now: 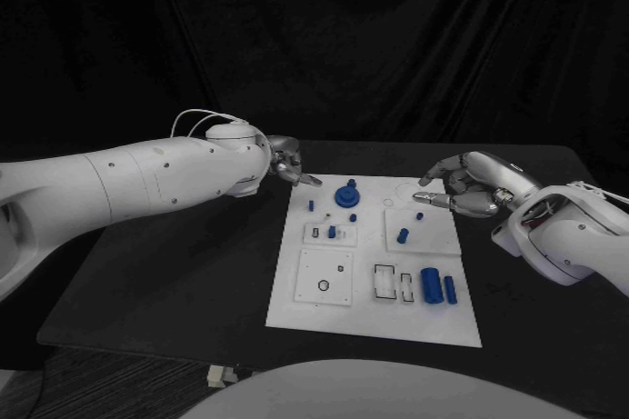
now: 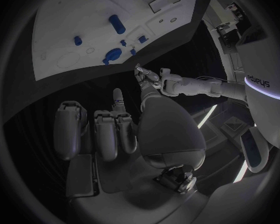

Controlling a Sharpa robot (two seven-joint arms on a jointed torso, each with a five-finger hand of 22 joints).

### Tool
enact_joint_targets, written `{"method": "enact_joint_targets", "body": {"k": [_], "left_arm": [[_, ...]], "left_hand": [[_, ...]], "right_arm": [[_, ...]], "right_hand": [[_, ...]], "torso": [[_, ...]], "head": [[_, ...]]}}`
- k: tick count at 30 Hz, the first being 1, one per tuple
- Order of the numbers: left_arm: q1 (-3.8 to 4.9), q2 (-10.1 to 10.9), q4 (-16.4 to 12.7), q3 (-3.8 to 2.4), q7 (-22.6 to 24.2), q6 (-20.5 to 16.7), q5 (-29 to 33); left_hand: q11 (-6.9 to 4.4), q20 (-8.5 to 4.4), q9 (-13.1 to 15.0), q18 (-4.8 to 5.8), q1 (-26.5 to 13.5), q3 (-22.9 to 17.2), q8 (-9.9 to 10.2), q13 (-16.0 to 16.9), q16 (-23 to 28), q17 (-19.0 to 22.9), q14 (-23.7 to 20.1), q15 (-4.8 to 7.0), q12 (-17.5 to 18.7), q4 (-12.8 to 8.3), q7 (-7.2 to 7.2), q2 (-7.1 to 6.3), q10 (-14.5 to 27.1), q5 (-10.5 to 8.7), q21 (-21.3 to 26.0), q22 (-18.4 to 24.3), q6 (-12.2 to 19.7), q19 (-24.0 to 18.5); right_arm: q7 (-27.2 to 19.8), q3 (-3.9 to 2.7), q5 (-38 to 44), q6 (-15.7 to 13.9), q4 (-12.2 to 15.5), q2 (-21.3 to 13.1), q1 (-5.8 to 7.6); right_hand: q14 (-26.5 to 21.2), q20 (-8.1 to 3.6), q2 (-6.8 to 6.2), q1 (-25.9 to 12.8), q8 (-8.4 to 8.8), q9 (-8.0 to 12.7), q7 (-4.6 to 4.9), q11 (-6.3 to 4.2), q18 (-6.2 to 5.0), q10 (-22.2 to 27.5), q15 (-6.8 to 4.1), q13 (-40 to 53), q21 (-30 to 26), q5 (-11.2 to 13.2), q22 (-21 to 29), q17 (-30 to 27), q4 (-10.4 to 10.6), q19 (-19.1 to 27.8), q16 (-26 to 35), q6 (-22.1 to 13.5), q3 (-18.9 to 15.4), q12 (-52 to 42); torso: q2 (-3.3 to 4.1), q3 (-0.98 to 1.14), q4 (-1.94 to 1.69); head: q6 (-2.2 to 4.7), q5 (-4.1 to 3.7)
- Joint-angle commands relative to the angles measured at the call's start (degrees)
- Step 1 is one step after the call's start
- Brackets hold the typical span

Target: Assemble the parts on the task board

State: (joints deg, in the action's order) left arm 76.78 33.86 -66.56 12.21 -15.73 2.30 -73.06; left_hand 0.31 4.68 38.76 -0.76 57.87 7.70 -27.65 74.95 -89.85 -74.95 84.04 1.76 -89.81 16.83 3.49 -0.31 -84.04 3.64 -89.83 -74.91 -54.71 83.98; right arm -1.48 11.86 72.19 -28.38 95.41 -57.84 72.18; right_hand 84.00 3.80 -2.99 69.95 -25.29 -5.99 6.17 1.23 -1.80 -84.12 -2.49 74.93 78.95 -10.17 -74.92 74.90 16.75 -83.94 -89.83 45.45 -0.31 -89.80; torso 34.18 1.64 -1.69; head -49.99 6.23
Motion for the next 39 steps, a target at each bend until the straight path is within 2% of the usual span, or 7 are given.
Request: {"method": "enact_joint_targets", "body": {"k": [1, 4, 9, 16, 21, 28, 39], "left_arm": [[-0.06, -0.9, 0.8, -0.06, -1.0, 5.4, 0.4], [-0.08, -1.9, 1.8, -0.06, -1.2, 6.5, 0.4], [-0.17, -3.4, 3.0, -0.06, -2.6, 8.6, 0.4], [-0.44, -5.0, 4.3, -0.06, -5.8, 11.3, 0.4], [-0.63, -5.6, 4.8, -0.06, -6.9, 12.2, 0.4], [-1.04, -6.3, 5.2, -0.06, -7.0, 12.4, 0.4], [-1.32, -7.3, 5.8, -0.07, -6.2, 12.3, 0.4]], "left_hand": [[-0.48, -0.45, -0.4, 0.76, -0.8, -0.6, 1.0, 15.0, -0.2, -15.1, 6.0, 0.57, -0.2, 0.0, -0.13, 0.20, -6.0, -0.35, -0.2, -15.1, -1.0, 6.0], [-0.64, -0.65, -1.0, 0.76, -0.8, -1.1, 2.4, 15.0, -0.2, -15.1, 6.0, 0.72, -0.2, 0.0, -0.29, 0.43, -6.0, -0.02, -0.2, -15.1, -2.2, 6.0], [-1.04, -1.01, -3.3, 0.76, 0.1, -1.9, 6.2, 15.0, -0.2, -15.1, 6.0, 1.10, -0.2, -0.1, -0.76, 0.80, -6.0, 2.14, -0.2, -15.1, -6.0, 6.0], [-1.30, -1.20, -4.2, 0.76, 0.2, -2.0, 7.7, 15.0, -0.2, -15.1, 6.0, 1.32, -0.2, -0.1, -1.02, 1.28, -6.0, 2.42, -0.2, -15.1, -7.9, 6.0], [-1.32, -1.31, -5.1, 0.76, 0.9, -2.0, 9.3, 15.0, -0.2, -15.1, 6.0, 1.40, -0.2, -0.2, -0.98, 1.58, -6.0, 3.19, -0.2, -15.1, -8.4, 6.0], [-1.38, -1.40, -6.4, 0.71, 3.8, -2.1, 12.0, 15.0, -0.2, -15.1, 6.0, 1.47, -0.2, -0.4, -1.06, 2.03, -6.0, 6.33, 0.0, -15.0, -9.9, 5.9], [-1.48, -1.46, -6.8, 0.64, 5.6, -2.1, 13.4, 15.0, -0.2, -15.1, 6.0, 1.56, -0.2, -0.5, -1.15, 2.33, -6.0, 8.73, 0.2, -14.9, -10.7, 5.7]], "right_arm": [[0.6, -0.04, 0.1, 0.1, 0.0, -0.1, -0.15], [0.6, -0.04, 0.0, 0.1, 0.0, -0.1, -0.15], [0.6, -0.04, 0.0, 0.1, 0.1, -0.1, -0.15], [0.6, -0.04, 0.0, 0.1, 0.2, -0.2, -0.15], [0.6, -0.04, 0.0, 0.0, 0.3, -0.3, -0.15], [0.5, -0.04, 0.0, 0.0, 0.3, -0.2, -0.15], [0.5, -0.04, 0.0, 0.0, 0.3, -0.2, -0.15]], "right_hand": [[5.8, 0.08, 0.62, 0.1, 0.37, 0.1, -0.07, 0.03, -1.09, -5.9, 0.04, 15.1, -0.3, -0.4, -11.2, 14.2, 0.0, -0.3, 0.4, 0.4, 0.2, -0.2], [5.8, 0.08, 0.62, 0.1, 0.37, 0.1, -0.07, 0.03, -1.09, -5.9, 0.04, 15.1, -0.3, -0.4, -11.2, 14.2, 0.0, -0.3, 0.4, 0.4, 0.2, -0.2], [5.8, 0.08, 0.69, 0.0, 0.38, 0.1, -0.07, 0.02, -1.08, -5.9, 0.03, 15.1, -0.3, -0.4, -11.2, 14.2, 0.0, -0.4, 0.4, 0.4, 0.1, -0.2], [5.8, 0.07, 0.73, -0.1, 0.39, 0.1, -0.08, 0.02, -1.07, -5.9, 0.03, 15.1, -0.3, -0.5, -11.2, 14.3, 0.0, -0.4, 0.3, 0.4, 0.1, -0.2], [5.8, 0.07, 0.73, -0.1, 0.39, 0.1, -0.08, 0.02, -1.07, -5.9, 0.03, 15.1, -0.3, -0.5, -11.2, 14.3, 0.0, -0.4, 0.3, 0.4, 0.1, -0.2], [5.8, 0.07, 0.77, -0.1, 0.39, 0.1, -0.08, 0.02, -1.08, -5.9, 0.03, 15.1, -0.3, -0.6, -11.2, 14.3, 0.0, -0.4, 0.3, 0.4, 0.1, -0.2], [5.8, 0.06, 0.82, 0.0, 0.40, 0.1, -0.09, 0.02, -1.08, -5.9, 0.02, 15.1, -0.3, -0.7, -11.2, 14.2, -0.1, -0.4, 0.3, 0.4, 0.1, -0.2]], "torso": [[0.04, 0.01, -0.03], [0.02, 0.01, 0.03], [0.02, -0.01, 0.03], [0.04, 0.01, 0.05], [0.04, 0.00, 0.05], [-0.01, 0.01, 0.00], [0.00, 0.03, -0.04]], "head": [[-0.01, 0.10], [-0.01, 0.20], [-0.01, 0.12], [-0.01, 0.02], [-0.01, 0.58], [-0.01, 0.25], [-0.01, -0.01]]}}
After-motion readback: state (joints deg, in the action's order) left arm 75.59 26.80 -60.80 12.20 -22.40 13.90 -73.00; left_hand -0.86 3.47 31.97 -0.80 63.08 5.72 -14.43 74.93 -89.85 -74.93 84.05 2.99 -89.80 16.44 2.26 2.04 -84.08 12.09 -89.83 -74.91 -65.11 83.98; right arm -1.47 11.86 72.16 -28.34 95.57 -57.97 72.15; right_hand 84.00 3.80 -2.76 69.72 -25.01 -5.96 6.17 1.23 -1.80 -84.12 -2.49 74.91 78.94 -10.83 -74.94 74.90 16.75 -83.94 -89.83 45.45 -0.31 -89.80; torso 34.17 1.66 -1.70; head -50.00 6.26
